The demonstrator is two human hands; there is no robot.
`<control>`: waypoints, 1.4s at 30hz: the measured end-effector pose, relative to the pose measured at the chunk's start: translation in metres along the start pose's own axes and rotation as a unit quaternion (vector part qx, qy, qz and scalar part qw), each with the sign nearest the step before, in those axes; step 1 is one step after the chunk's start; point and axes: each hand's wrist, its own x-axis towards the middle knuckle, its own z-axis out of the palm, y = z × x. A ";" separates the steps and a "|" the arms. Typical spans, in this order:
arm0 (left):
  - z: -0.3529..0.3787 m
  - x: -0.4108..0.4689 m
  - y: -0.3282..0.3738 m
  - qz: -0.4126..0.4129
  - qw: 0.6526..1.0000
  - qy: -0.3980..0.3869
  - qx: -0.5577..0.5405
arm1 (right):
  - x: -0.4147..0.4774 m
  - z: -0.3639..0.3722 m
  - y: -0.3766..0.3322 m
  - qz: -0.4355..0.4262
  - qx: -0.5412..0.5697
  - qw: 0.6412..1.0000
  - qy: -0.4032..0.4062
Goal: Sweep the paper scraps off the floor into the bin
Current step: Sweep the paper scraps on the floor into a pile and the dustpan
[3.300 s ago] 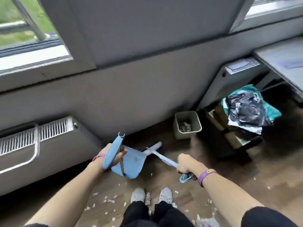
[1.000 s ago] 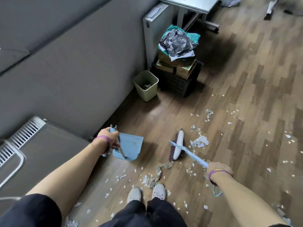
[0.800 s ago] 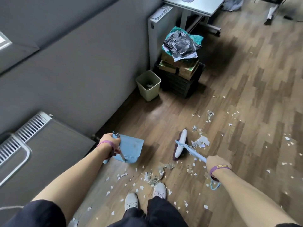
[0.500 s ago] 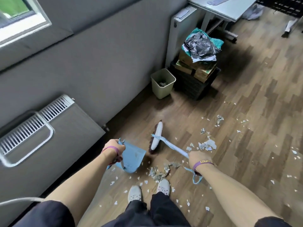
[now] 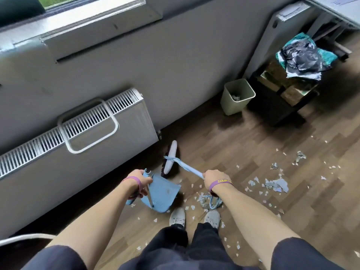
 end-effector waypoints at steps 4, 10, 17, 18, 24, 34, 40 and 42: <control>-0.008 0.007 -0.021 -0.012 1.000 0.012 -0.018 | 0.006 0.015 -0.018 -0.003 -0.011 1.000 -0.020; -0.004 0.017 -0.007 -0.003 1.000 0.002 0.018 | -0.006 0.034 0.022 0.062 -0.021 0.997 -0.046; 0.043 0.022 0.064 0.046 0.996 -0.032 0.066 | -0.050 0.061 0.118 0.177 0.026 0.982 -0.058; 0.053 0.018 0.078 0.054 0.995 -0.036 0.070 | -0.059 0.066 0.133 0.200 0.041 0.977 -0.063; 0.117 0.000 0.151 0.097 0.987 -0.069 0.111 | -0.108 0.096 0.220 0.318 0.107 0.940 -0.063; 0.240 -0.043 0.281 0.204 0.956 -0.096 0.187 | -0.147 0.096 0.366 0.415 0.146 0.894 -0.086; 0.304 -0.061 0.359 0.238 0.953 -0.056 0.182 | -0.139 0.056 0.435 0.379 0.143 0.913 -0.043; 0.320 -0.065 0.382 0.241 0.957 -0.040 0.153 | -0.138 0.042 0.456 0.374 0.140 0.916 -0.032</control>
